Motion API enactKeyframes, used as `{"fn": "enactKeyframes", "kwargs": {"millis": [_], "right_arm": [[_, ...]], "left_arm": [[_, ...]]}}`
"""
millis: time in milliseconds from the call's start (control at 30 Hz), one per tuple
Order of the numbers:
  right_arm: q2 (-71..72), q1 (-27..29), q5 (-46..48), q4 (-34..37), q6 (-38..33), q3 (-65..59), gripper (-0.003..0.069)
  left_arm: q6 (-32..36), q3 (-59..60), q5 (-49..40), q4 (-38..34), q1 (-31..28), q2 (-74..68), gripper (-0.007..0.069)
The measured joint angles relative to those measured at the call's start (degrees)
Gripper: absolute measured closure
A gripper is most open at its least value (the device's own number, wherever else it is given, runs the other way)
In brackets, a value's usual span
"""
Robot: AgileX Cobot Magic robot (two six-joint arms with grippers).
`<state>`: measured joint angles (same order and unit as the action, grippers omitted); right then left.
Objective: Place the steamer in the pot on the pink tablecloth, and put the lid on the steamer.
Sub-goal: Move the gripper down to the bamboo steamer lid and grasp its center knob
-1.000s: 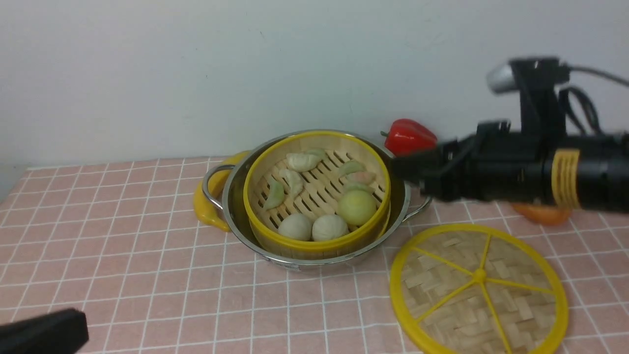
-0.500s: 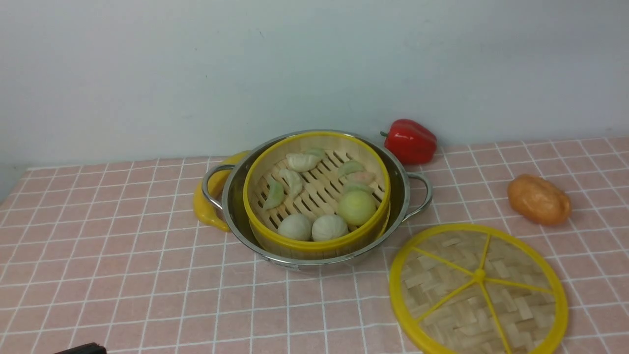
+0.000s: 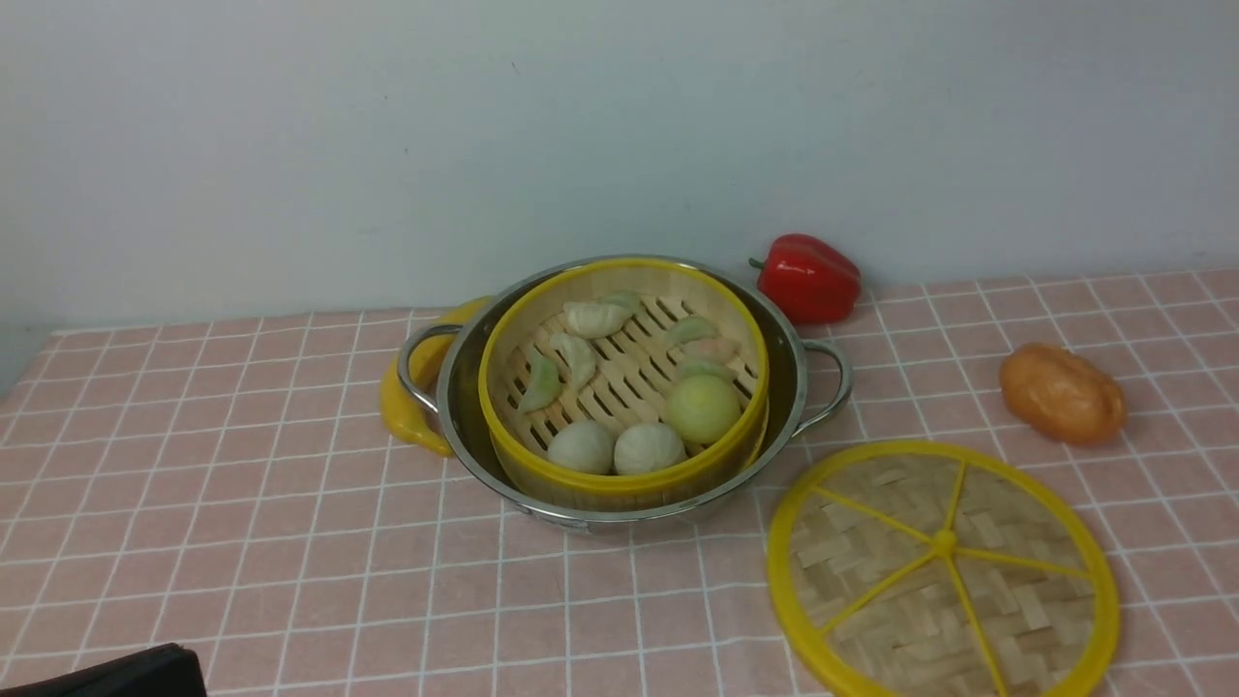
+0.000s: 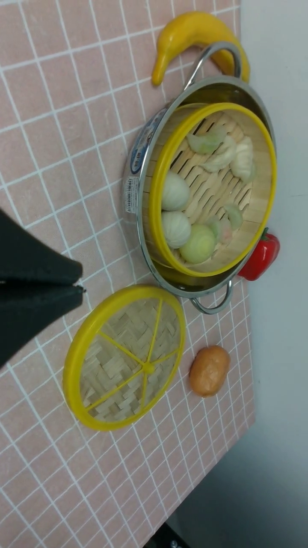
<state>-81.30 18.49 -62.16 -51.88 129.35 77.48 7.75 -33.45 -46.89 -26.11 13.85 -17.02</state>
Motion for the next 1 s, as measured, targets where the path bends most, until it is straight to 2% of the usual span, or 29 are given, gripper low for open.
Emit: {"fn": "enactKeyframes", "kwargs": {"millis": [100,133,167,200,233,267,300,333,400,433,467,500,533,567,633,700,733,833,867,900,1000], "right_arm": [[0.1,-3.3,-2.1,17.8,-7.2,6.6,0.0419],[0.2,-3.5,-1.3,22.6,-11.9,9.3,0.0419],[0.2,-3.5,-0.7,23.4,-14.1,9.9,0.0419],[0.4,-3.2,2.2,28.8,-24.5,15.3,0.0419],[0.5,-2.6,4.7,29.6,-32.1,18.3,0.0419],[0.5,-2.3,5.9,29.6,-35.1,19.0,0.0419],[0.5,-1.8,10.0,27.9,-44.1,23.4,0.0419],[0.6,-1.7,13.4,25.6,-49.6,25.8,0.0419],[0.9,-1.7,24.8,14.8,-60.2,32.0,0.0419],[0.9,-1.8,25.8,13.6,-61.2,32.4,0.0419],[1.2,-2.5,34.7,4.6,-62.5,34.9,0.0419],[1.2,-3.0,39.6,-0.3,-61.8,35.9,0.0419],[1.4,-4.2,49.0,-8.5,-58.5,36.2,0.0419],[1.4,-4.6,50.4,-9.3,-57.3,36.2,0.0419],[1.4,-6.5,63.0,-14.4,-52.9,34.8,0.0419],[1.3,-9.0,74.6,-15.7,-50.8,31.8,0.0419],[1.1,-11.3,83.9,-13.8,-53.5,28.2,0.0419],[0.8,-15.8,94.4,-2.0,-66.8,22.9,0.0419],[0.7,-16.1,95.7,-0.9,-69.2,22.2,0.0419],[0.3,-17.7,99.8,7.1,-77.9,20.0,0.0419],[-1.0,-20.2,106.1,25.8,-96.1,15.9,0.0419]], "left_arm": [[0.0,0.0,0.0,0.0,0.0,0.0,0.0647],[0.0,0.0,0.0,0.0,0.0,0.0,0.0647],[0.0,0.0,0.0,0.0,0.0,0.0,0.0647],[0.0,0.0,0.1,0.0,0.0,0.0,0.0647],[0.0,0.0,0.1,0.0,0.0,0.0,0.0647],[0.0,0.0,0.1,0.0,0.0,0.0,0.0647],[0.0,0.0,0.1,0.0,0.0,0.0,0.0647],[0.0,0.0,0.1,0.0,0.0,0.0,0.0647],[0.0,0.0,0.1,0.0,0.0,0.0,0.0647],[0.0,0.0,0.1,0.0,0.0,0.0,0.0647],[0.0,0.0,0.1,0.0,0.0,0.0,0.0647],[0.0,0.0,0.1,0.0,0.0,0.0,0.0647],[0.0,0.0,0.1,0.0,0.0,0.0,0.0647],[0.0,0.0,0.1,0.0,0.0,0.0,0.0647],[0.0,0.0,0.1,0.0,0.0,0.0,0.0647],[0.0,0.0,0.1,0.0,0.0,0.0,0.0647],[0.0,0.0,0.1,0.1,0.0,0.0,0.0647],[0.0,0.0,0.1,0.1,0.0,0.0,0.0647],[0.0,0.0,0.1,0.1,0.0,0.0,0.0647],[0.0,0.0,0.1,0.1,0.0,0.0,0.0647],[0.0,0.0,0.1,0.2,0.0,0.0,0.0647]]}}
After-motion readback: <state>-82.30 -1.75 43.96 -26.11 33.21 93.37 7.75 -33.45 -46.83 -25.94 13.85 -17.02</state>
